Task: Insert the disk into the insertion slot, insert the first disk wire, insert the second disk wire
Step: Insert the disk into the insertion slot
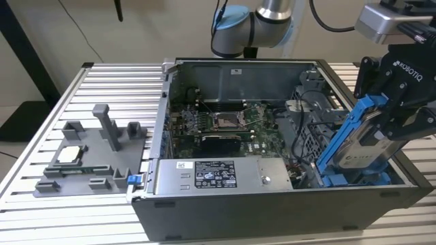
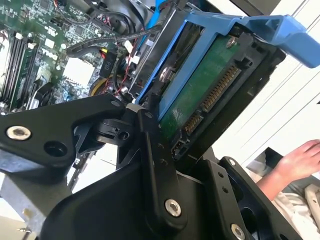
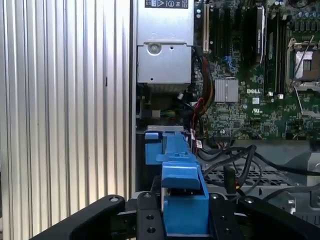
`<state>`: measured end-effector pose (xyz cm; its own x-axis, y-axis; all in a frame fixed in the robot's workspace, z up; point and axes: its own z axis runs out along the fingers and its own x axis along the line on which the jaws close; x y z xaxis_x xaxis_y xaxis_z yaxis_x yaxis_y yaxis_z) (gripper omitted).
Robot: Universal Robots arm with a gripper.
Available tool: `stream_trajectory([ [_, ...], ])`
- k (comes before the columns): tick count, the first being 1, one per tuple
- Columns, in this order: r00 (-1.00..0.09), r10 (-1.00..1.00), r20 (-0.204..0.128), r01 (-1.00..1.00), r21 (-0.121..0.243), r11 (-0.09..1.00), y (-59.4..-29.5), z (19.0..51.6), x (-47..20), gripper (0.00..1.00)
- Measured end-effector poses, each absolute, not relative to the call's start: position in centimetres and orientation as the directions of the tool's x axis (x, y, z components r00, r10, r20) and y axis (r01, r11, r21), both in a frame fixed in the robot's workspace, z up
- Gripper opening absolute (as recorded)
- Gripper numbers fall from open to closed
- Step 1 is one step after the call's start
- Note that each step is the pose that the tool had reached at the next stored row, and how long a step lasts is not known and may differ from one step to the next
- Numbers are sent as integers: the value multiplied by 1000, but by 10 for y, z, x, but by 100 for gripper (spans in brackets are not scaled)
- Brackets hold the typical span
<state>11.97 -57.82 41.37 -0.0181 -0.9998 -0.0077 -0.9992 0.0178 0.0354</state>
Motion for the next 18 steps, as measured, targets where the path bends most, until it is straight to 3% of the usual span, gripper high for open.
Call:
stream_trajectory([
  [18, -18, -999, -28, -1000, 24, 17, -577, 393, 120, 0],
])
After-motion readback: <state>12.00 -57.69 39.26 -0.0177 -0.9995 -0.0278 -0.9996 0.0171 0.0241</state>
